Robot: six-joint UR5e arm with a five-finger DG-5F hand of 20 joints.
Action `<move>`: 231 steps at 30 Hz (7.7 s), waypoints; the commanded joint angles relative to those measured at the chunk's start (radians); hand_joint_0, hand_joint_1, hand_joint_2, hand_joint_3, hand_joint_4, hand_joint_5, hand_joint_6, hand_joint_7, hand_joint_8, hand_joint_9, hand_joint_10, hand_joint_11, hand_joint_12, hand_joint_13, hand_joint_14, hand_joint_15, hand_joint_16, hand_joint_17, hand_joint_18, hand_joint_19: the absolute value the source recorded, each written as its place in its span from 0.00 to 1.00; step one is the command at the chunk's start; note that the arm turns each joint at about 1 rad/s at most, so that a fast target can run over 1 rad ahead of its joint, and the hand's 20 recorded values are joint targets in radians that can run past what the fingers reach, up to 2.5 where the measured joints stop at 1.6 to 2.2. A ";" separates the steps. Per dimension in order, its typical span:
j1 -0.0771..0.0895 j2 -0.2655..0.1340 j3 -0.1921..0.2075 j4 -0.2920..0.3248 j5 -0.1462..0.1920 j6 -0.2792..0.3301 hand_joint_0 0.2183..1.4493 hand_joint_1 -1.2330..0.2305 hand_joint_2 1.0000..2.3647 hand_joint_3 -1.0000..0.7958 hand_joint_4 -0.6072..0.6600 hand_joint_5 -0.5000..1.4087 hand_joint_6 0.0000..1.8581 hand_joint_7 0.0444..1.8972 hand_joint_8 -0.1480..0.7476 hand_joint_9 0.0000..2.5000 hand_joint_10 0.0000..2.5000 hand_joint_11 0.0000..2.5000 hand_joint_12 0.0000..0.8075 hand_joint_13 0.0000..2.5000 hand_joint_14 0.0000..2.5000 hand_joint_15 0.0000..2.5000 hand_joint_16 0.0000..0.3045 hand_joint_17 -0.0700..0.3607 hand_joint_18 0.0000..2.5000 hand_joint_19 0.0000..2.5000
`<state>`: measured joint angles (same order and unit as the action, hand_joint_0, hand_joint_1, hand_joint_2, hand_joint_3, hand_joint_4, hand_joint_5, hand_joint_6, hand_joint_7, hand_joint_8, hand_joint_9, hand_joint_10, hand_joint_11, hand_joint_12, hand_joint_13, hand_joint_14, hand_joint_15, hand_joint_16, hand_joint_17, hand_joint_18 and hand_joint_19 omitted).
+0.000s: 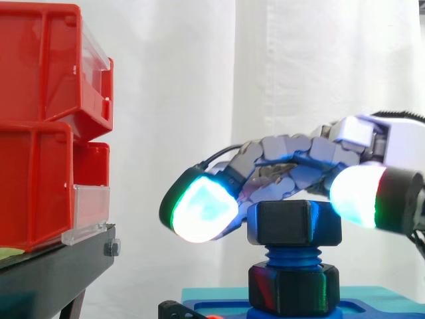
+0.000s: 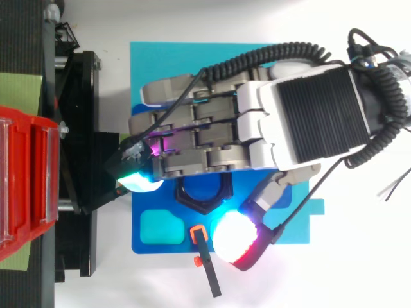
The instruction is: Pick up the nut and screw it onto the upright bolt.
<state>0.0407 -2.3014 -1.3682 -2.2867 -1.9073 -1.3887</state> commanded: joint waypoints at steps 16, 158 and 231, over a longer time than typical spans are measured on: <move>-0.008 -0.018 0.064 -0.099 -0.012 0.025 0.20 0.73 0.00 0.28 0.63 0.22 0.27 0.42 0.39 0.29 0.00 0.00 0.29 0.22 0.00 0.00 0.10 0.31 0.08 0.00; -0.058 -0.024 0.136 -0.117 -0.162 0.020 0.20 0.77 0.00 0.28 0.60 0.19 0.27 0.34 0.36 0.15 0.00 0.00 0.35 0.08 0.00 0.00 0.10 0.33 0.00 0.00; -0.105 -0.024 0.173 -0.125 -0.246 0.122 0.23 0.74 0.00 0.28 0.65 0.21 0.27 0.41 0.41 0.30 0.00 0.00 0.29 0.25 0.00 0.00 0.08 0.30 0.14 0.00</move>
<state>-0.0665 -2.3255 -1.1951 -2.4127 -2.1534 -1.2696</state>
